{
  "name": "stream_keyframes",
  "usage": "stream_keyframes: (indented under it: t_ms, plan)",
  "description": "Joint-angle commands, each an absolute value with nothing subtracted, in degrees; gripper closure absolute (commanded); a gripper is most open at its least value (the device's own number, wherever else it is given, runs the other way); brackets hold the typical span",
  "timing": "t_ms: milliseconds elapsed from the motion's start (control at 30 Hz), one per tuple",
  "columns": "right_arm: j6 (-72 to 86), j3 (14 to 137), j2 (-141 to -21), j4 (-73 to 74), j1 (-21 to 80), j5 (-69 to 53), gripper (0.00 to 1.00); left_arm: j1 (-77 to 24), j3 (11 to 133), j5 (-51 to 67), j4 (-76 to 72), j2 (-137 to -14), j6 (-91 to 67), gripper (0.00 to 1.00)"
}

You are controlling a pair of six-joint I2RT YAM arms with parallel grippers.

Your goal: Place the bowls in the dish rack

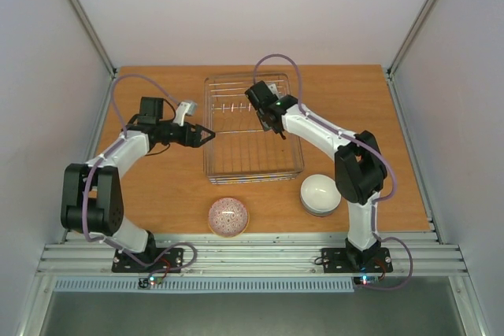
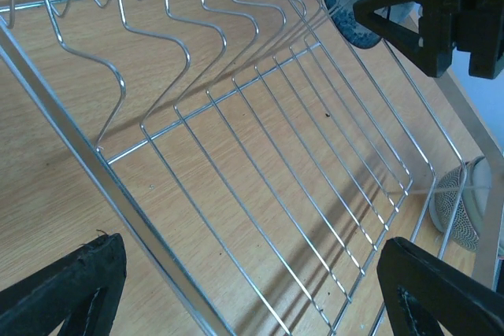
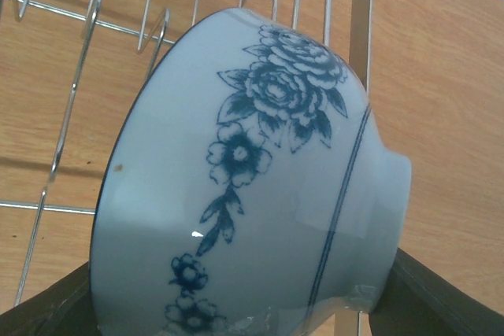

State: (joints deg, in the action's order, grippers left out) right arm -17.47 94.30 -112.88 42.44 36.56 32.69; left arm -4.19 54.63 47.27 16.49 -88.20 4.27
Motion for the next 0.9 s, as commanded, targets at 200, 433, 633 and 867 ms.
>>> stream_keyframes:
  t_ms: [200, 433, 633, 867]
  plan:
    - [-16.8, 97.3, -116.2, 39.7, 33.6, 27.9, 0.99, -3.9, 56.0, 48.5, 14.9, -89.6, 3.9, 0.12]
    - [-17.2, 97.6, -116.4, 39.3, 33.6, 28.0, 0.99, -3.9, 56.0, 48.6, 15.0, -89.7, 3.9, 0.12]
    - [-17.3, 96.4, -112.9, 38.7, 33.5, 31.9, 0.99, -3.9, 56.1, 48.8, 15.0, -90.2, 3.7, 0.12]
    - [-18.9, 93.8, -105.7, 36.9, 34.2, 34.8, 0.99, -3.9, 56.2, 48.9, 14.9, -90.6, 3.6, 0.12]
